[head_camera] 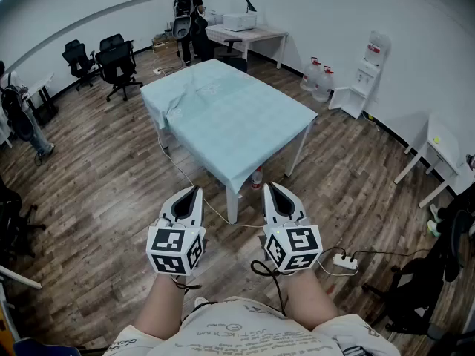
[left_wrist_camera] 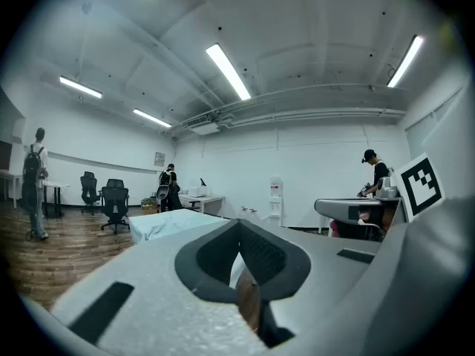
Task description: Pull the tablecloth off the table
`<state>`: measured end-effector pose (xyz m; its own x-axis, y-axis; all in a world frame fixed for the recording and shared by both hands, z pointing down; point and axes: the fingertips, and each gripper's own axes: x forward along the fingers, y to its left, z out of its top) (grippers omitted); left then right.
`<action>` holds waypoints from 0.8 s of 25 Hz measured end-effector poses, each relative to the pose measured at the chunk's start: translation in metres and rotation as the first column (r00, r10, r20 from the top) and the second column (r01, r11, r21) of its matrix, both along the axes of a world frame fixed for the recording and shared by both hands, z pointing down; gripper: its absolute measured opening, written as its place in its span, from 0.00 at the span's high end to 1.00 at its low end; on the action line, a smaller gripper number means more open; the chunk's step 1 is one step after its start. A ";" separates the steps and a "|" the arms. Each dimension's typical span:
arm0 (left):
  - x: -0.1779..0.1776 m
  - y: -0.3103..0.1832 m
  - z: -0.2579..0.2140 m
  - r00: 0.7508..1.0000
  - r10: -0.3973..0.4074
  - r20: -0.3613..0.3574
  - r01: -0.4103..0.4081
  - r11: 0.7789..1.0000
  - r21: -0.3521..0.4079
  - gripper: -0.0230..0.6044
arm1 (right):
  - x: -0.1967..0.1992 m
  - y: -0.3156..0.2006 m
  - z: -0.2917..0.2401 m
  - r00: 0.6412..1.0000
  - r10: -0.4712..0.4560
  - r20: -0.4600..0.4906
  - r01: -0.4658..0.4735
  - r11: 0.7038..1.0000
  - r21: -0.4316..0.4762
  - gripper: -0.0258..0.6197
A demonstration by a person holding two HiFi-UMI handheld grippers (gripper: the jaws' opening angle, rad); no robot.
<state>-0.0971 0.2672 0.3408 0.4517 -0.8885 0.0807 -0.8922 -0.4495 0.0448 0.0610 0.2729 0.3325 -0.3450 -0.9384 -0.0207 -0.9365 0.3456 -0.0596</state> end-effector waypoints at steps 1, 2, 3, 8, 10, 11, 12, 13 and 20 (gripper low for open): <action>0.005 0.001 0.000 1.000 0.000 0.001 0.000 1.000 0.000 0.94 | 0.005 0.002 -0.001 1.000 -0.001 0.009 0.001 1.000 0.008 0.94; 0.010 0.002 0.001 1.000 -0.001 0.002 0.001 1.000 0.000 0.94 | 0.010 0.003 -0.002 1.000 -0.001 0.017 0.001 1.000 0.016 0.94; 0.015 0.003 0.002 1.000 -0.002 0.003 0.002 1.000 0.000 0.94 | 0.015 0.005 -0.003 1.000 0.001 0.025 -0.002 1.000 0.022 0.94; 0.036 0.010 0.008 1.000 -0.016 0.007 0.016 1.000 -0.009 0.94 | 0.043 0.010 -0.002 0.999 0.030 0.022 -0.031 0.999 0.017 0.94; 0.040 0.016 0.013 1.000 -0.024 0.007 0.024 1.000 -0.015 0.94 | 0.049 0.014 0.003 0.999 0.024 0.029 -0.024 1.000 0.002 0.94; 0.043 0.019 0.016 1.000 -0.027 0.010 0.027 0.999 -0.019 0.94 | 0.052 0.016 0.007 0.999 0.018 0.031 -0.018 1.000 -0.006 0.94; 0.046 0.019 0.019 0.999 -0.028 0.014 0.029 0.999 -0.023 0.94 | 0.053 0.017 0.011 1.000 0.011 0.029 -0.010 1.000 -0.016 0.94; 0.048 0.018 0.022 0.999 -0.029 0.020 0.029 0.999 -0.028 0.94 | 0.054 0.016 0.014 1.000 0.004 0.025 -0.003 1.000 -0.025 0.94; 0.056 -0.011 0.045 1.000 -0.020 0.014 0.021 0.998 -0.051 0.94 | 0.053 -0.011 0.032 1.000 0.001 -0.012 -0.002 0.999 -0.046 0.94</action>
